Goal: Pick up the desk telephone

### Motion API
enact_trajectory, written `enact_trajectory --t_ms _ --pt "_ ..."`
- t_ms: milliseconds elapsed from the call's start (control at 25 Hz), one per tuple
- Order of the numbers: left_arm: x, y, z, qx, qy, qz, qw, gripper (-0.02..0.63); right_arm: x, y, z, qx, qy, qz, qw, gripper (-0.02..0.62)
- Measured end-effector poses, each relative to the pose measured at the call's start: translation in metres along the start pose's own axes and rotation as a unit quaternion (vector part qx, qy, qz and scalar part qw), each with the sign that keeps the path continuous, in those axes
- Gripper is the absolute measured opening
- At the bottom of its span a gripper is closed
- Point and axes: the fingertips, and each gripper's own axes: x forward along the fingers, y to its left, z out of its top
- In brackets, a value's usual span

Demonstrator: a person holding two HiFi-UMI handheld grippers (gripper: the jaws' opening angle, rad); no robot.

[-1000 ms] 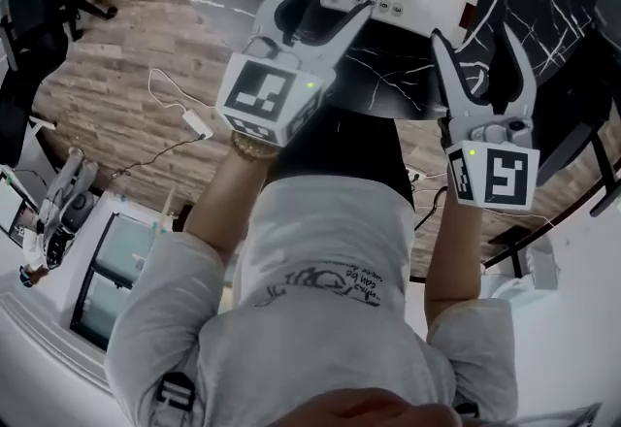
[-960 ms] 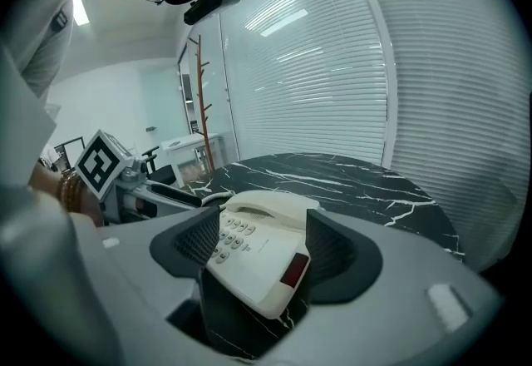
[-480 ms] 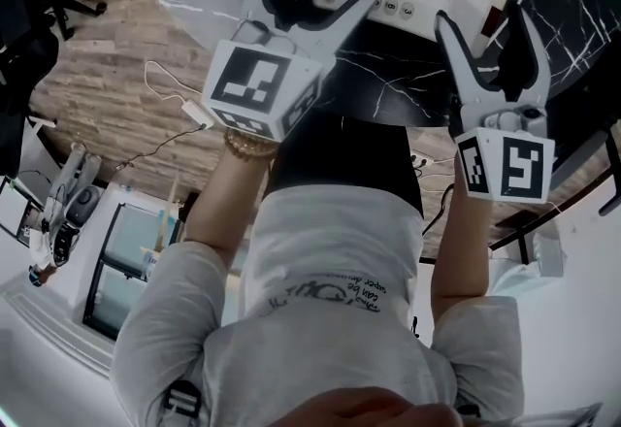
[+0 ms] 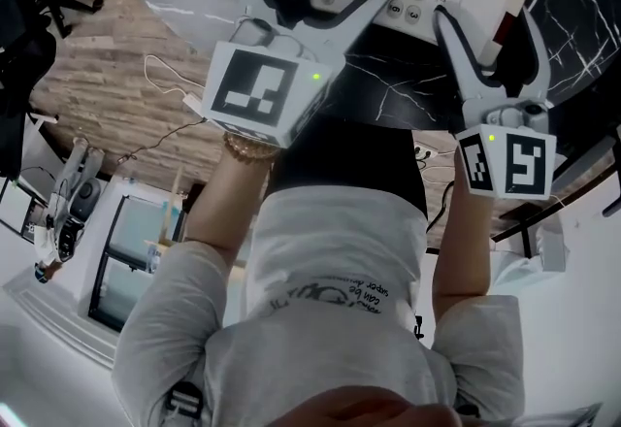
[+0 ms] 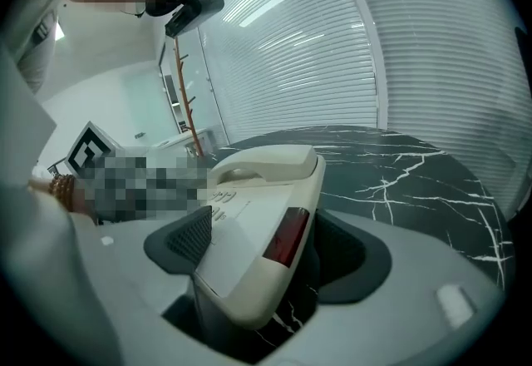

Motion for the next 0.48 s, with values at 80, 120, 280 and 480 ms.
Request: enact_trajectory --t_ms 80,120,280,480 --pt "0.0000 0.0002 -0.0004 0.000 0.002 -0.002 1.0000 0.354 0.0012 0.0006 -0.0007 0.008 -0.002 0.006 1.000 0.391" --pt "-0.0004 0.0006 -0.0002 -0.001 0.002 -0.002 1.0000 0.354 0.0018 0.0012 -0.0008 0.014 -0.004 0.011 1.000 0.390" --pt "-0.0029 0.0019 0.0016 -0.005 -0.002 0.001 1.0000 0.350 0.0030 0.0049 0.0005 0.033 -0.015 0.017 0.999 0.365" --pt "-0.0029 0.0015 0.0027 -0.010 -0.011 0.006 0.9999 0.348 0.0035 0.0060 0.0002 0.047 -0.017 0.008 0.999 0.356"
